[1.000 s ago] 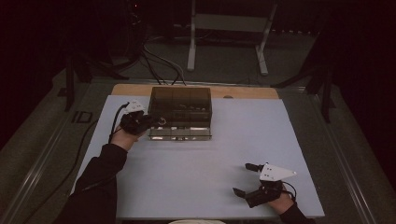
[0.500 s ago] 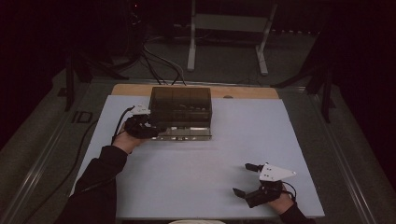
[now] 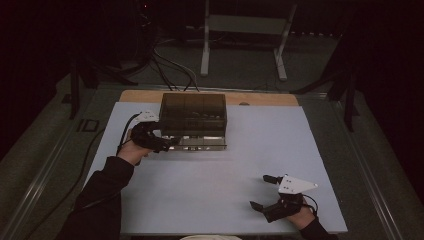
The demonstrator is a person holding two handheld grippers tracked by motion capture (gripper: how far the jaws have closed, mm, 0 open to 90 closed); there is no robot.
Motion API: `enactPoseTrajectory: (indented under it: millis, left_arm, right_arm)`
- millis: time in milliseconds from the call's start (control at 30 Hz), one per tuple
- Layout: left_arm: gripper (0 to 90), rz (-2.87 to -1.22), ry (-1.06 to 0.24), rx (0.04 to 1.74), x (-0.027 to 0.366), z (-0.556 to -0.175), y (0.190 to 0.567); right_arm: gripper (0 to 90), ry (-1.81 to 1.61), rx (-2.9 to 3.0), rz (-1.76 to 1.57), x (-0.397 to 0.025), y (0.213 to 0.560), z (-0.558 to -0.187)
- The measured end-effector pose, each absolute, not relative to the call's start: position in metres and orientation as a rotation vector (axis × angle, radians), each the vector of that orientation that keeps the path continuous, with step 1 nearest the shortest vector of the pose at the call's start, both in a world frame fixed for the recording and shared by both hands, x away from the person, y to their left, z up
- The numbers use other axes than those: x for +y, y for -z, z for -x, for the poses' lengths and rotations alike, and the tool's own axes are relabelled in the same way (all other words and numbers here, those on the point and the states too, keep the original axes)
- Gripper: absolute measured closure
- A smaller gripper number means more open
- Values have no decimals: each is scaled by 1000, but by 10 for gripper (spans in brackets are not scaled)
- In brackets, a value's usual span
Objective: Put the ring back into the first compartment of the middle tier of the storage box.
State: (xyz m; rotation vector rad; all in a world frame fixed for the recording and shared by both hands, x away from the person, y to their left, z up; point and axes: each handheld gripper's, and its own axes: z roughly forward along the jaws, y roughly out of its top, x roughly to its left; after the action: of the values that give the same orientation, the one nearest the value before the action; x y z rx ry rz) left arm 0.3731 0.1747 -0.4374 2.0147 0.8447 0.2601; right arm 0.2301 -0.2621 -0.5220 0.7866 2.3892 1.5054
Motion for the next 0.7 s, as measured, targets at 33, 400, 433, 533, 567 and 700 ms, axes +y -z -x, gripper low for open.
enactPoseTrajectory:
  millis: [33,400,433,533,567,700]
  left_arm:
    - [50,-2011,-252,831,175,-372,435]
    - [9,-1999,-240,738,183,-357,424]
    - [9,-2003,-236,730,183,-355,424]
    - [8,-1999,-226,713,185,-348,424]
    - [9,-1998,-220,713,186,-347,424]
    - [9,-1986,-198,709,192,-340,424]
  right_arm:
    - [0,-1508,2389,-788,-262,522,-230]
    - [0,-1508,2389,-788,-260,521,-230]
    - [0,-1508,2388,-788,-260,521,-230]
    - [0,-1510,2385,-792,-261,521,-230]
    - [0,-1509,2385,-792,-261,521,-230]
    - [0,-1508,2388,-791,-261,521,-230]
